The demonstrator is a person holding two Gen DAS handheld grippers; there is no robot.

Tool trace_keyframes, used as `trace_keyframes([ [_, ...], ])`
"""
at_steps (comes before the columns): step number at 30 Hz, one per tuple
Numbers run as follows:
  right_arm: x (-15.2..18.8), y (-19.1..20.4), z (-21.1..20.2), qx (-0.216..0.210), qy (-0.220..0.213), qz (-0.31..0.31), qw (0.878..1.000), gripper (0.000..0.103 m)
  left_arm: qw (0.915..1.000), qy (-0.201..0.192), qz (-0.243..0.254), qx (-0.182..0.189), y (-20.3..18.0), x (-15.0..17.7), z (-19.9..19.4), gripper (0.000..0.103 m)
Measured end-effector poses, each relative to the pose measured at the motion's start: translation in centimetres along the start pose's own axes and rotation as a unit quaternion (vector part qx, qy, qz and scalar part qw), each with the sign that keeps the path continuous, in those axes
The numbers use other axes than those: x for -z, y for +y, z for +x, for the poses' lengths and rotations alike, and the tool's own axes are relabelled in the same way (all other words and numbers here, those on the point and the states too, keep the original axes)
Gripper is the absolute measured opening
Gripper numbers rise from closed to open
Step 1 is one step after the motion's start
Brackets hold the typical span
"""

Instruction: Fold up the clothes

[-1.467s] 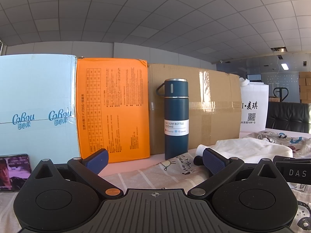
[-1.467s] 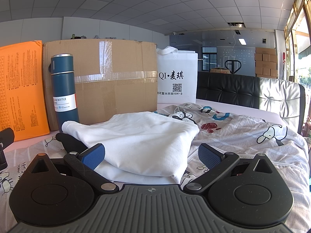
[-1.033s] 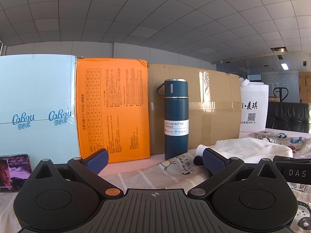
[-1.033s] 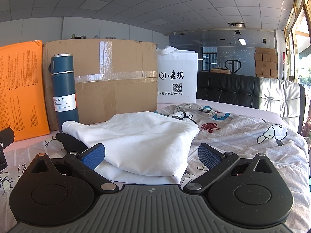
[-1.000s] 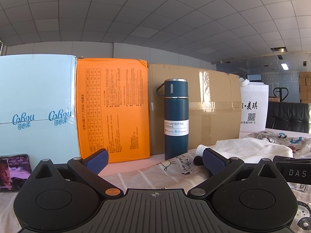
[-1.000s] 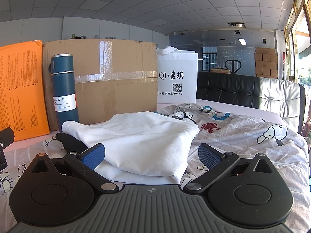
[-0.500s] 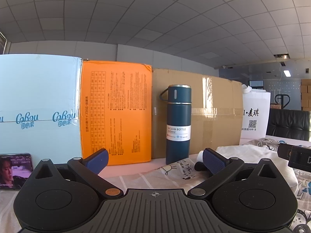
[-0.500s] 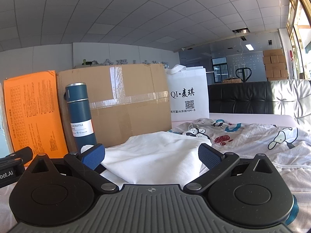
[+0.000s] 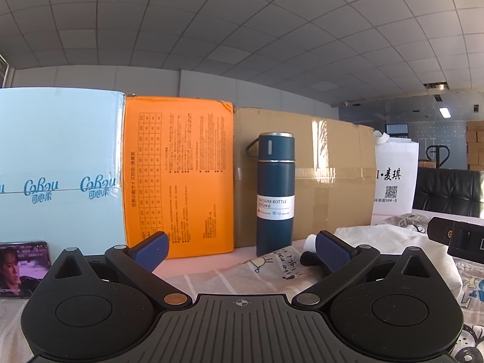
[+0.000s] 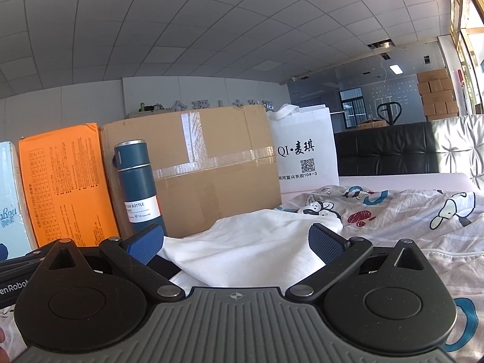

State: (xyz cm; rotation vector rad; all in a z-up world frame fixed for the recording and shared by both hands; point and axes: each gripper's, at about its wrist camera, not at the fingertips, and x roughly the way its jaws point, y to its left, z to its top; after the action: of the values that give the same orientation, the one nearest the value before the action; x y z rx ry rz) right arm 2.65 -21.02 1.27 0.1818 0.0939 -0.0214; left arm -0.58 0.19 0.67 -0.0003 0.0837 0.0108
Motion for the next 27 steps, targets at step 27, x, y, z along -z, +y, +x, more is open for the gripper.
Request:
trace_keyframes([
  [27,-0.4,-2.3,-3.5,-0.086,-0.125,0.095,0.984,0.103,0.9987,-0.042,0.013,-0.024,-0.2,-2.9,-5.0,0.103],
])
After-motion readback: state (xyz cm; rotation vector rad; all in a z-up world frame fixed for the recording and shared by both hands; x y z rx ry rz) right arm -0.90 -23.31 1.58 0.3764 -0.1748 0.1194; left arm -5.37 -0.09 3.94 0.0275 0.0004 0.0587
